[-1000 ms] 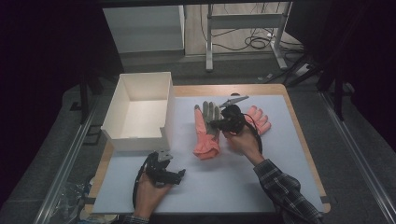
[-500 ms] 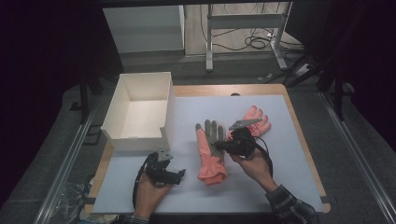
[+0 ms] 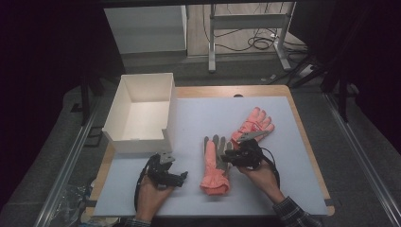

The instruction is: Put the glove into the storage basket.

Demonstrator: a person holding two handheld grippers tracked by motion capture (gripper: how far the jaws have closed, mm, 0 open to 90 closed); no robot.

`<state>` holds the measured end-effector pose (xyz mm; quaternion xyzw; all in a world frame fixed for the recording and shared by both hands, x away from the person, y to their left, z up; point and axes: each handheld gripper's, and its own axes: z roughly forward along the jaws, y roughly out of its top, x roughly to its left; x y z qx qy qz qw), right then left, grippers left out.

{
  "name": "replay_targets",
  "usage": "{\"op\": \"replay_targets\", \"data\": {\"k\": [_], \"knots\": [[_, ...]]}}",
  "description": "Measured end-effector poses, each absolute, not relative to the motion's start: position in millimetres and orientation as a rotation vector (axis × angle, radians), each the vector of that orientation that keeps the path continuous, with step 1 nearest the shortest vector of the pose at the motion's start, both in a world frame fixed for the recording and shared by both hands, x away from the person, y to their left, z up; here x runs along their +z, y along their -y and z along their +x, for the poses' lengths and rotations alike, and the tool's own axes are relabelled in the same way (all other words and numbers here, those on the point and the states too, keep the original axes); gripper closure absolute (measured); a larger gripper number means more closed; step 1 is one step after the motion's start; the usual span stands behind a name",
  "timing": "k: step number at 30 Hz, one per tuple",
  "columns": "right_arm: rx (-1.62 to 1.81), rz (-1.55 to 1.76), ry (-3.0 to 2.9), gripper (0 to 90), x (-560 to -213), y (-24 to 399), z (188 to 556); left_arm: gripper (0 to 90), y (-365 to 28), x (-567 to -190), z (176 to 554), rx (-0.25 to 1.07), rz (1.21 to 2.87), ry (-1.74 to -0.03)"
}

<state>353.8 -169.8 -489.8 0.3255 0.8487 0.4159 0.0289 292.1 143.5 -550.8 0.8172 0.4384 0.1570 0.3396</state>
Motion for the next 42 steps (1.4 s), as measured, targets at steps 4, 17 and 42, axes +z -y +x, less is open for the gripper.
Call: {"op": "replay_targets", "data": {"k": [4,17,42], "knots": [[1.264,0.984,-2.589,57.9,-480,176,356,2.3,-143,-551,292,0.409,2.126,-1.142],[1.097,1.096,-2.345,48.0,-460,232,403,2.3,-143,-551,292,0.406,2.126,-1.143],[0.965,1.271,-2.357,78.8,-505,244,460,2.3,-143,-551,292,0.406,2.124,-1.142]]}}
